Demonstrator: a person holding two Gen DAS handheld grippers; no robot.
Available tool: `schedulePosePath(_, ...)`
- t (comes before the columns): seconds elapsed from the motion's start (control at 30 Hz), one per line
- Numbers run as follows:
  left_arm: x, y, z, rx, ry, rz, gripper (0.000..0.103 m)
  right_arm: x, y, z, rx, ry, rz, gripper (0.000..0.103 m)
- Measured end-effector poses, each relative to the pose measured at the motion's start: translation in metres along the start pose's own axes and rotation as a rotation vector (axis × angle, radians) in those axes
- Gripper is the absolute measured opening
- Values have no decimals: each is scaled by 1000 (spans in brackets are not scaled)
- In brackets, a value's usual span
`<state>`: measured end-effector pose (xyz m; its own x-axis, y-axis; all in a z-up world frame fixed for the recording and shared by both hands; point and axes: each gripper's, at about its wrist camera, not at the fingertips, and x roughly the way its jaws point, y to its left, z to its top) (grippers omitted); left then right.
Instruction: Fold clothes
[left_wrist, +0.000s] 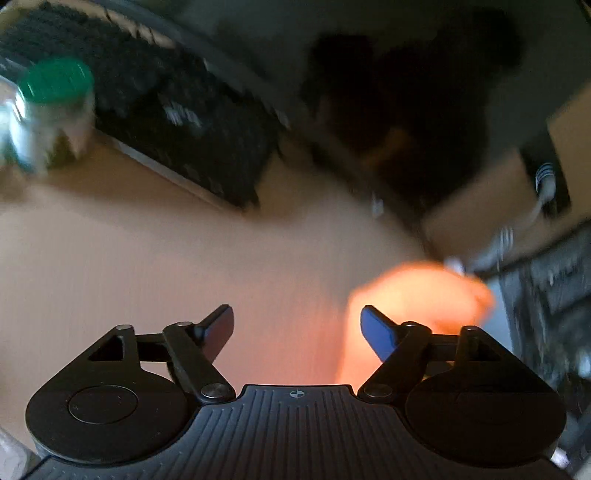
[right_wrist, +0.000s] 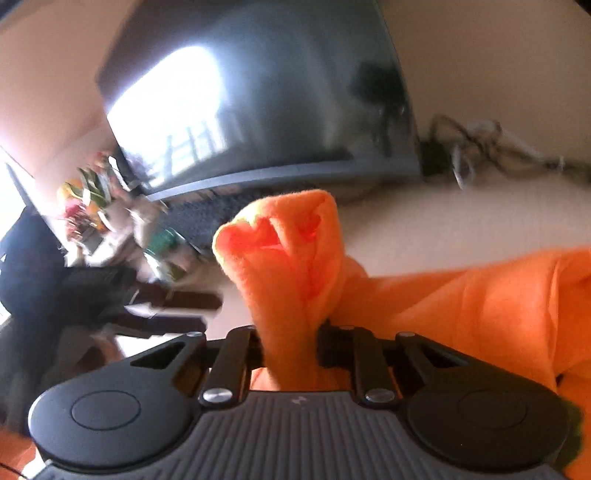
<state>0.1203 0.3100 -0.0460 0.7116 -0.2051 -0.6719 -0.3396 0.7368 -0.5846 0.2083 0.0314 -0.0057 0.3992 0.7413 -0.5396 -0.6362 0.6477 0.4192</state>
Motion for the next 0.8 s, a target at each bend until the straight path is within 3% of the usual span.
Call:
schedulePosePath(0.1,-6,-5,14,9,-47,19,85,-36,6,17,42,-81,93,14)
schedulePosePath(0.2,1,-17,11,34,-30,-15,88,-78,-11,30,161,-170,202,14)
schedulePosePath(0.27,10,-26,5,49,-2,-31,88,-95,-39,29,257,-212,199,14)
schedulePosePath(0.33,18,-34,-4,61,32,-42,89,-100,-74,19,312,-241,84,14)
schedulePosePath(0.4,26,-42,-9,78,64,-40,91,-94,-106,6,313,-230,-99,14)
schedulePosePath(0.57,40,-59,-22,116,125,-33,93,-69,-145,-20,238,-175,-365,14)
schedulePosePath(0.8,51,-99,-26,242,147,-108,94,-36,-145,-23,151,-88,-406,15)
